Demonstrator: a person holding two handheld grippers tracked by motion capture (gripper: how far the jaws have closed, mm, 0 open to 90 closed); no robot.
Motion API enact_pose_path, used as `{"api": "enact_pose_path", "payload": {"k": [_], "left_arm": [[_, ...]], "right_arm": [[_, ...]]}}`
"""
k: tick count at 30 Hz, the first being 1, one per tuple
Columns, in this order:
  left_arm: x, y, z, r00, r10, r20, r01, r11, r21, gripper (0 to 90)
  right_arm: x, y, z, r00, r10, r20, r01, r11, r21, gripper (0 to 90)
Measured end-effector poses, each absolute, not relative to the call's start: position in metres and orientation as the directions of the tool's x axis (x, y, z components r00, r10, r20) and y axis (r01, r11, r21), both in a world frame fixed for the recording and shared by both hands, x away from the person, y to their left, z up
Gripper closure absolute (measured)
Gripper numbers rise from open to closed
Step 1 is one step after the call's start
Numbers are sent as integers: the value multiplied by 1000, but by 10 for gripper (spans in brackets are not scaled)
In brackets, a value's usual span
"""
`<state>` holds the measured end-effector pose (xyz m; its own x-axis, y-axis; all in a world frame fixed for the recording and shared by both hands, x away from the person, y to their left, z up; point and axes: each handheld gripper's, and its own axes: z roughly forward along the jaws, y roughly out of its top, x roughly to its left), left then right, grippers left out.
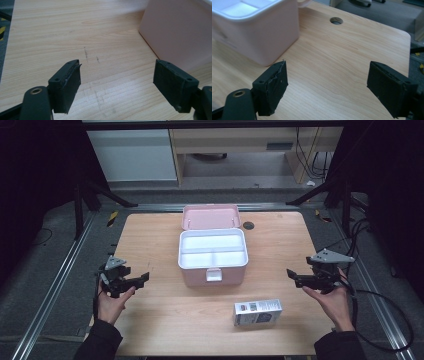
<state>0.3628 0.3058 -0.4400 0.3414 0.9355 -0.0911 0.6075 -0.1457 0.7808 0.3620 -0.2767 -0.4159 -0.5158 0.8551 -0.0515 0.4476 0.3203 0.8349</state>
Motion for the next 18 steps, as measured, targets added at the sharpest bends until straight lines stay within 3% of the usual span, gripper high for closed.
{"api": "enact_pose_path", "payload": {"k": [11,14,18], "left_arm": [[356,302,-437,348,936,-52,624,-190,758,214],[355,300,-438,356,933,-57,628,-194,753,222],[356,296,-440,368,928,-53,635,-210,743,222]], "right_arm": [[354,-251,-408,-640,764,-85,430,447,785,157],[346,-235,-404,-702,708,-81,399,485,778,227],[339,-222,-404,-766,640,-60,383,530,757,250]]}}
